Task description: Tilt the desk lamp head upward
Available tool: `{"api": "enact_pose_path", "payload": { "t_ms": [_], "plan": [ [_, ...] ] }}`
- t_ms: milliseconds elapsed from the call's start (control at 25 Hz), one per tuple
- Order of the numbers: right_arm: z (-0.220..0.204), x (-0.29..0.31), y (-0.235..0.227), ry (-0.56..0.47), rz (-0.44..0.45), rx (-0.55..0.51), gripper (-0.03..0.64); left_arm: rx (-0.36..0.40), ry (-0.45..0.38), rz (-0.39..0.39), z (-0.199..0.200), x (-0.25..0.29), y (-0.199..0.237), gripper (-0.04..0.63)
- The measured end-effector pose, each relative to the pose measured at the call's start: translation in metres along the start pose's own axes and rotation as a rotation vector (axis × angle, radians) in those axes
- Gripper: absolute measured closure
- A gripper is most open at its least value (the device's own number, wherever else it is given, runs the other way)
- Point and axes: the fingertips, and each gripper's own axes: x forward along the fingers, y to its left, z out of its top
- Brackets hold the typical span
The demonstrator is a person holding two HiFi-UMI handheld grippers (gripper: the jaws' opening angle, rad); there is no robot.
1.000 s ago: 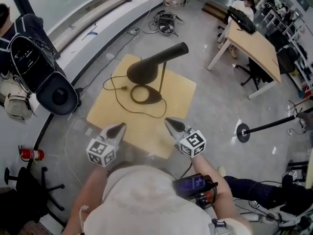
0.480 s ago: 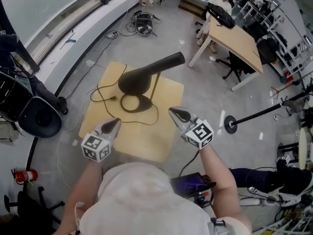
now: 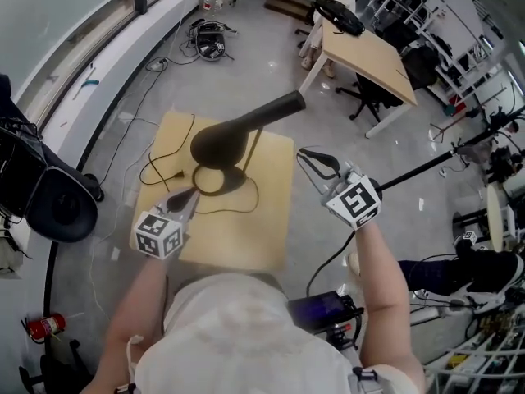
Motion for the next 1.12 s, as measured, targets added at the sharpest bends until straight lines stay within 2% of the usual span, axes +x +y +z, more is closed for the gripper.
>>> {"api": "enact_pose_path", "payload": {
  "t_ms": [240,400,680,800,880,1000,1120],
  "plan": [
    [0.017,-0.002,-0.032,0.048,-0.02,-0.065,0.551,-0.003,-0.002,-0.003,0.011,0.015,0.013,0.594],
    [0.029,-0.007,-0.057,0.063,-0.016,-0.158,0.534,0.001,-0.012,0.026,0.019,0.022,0.014,0.594],
    [0.041,0.006,-0.072,0.076,0.043,-0.303,0.515,-0.034,-0.007,0.076,0.011,0.032,0.024,0.584],
    [0.046,0.009,-0.077,0.06,0.078,-0.33,0.501,-0.072,-0.009,0.093,0.008,0.037,0.027,0.569],
    [0.047,0.01,-0.081,0.054,0.113,-0.347,0.486,-0.111,-0.016,0.098,0.007,0.041,0.029,0.54],
    [0.049,0.013,-0.084,0.057,0.179,-0.389,0.423,-0.157,-0.025,0.083,0.007,0.05,0.03,0.481],
    [0.05,0.023,-0.085,0.096,0.207,-0.496,0.361,-0.219,-0.009,0.051,0.004,0.06,0.036,0.403]
  ]
}}
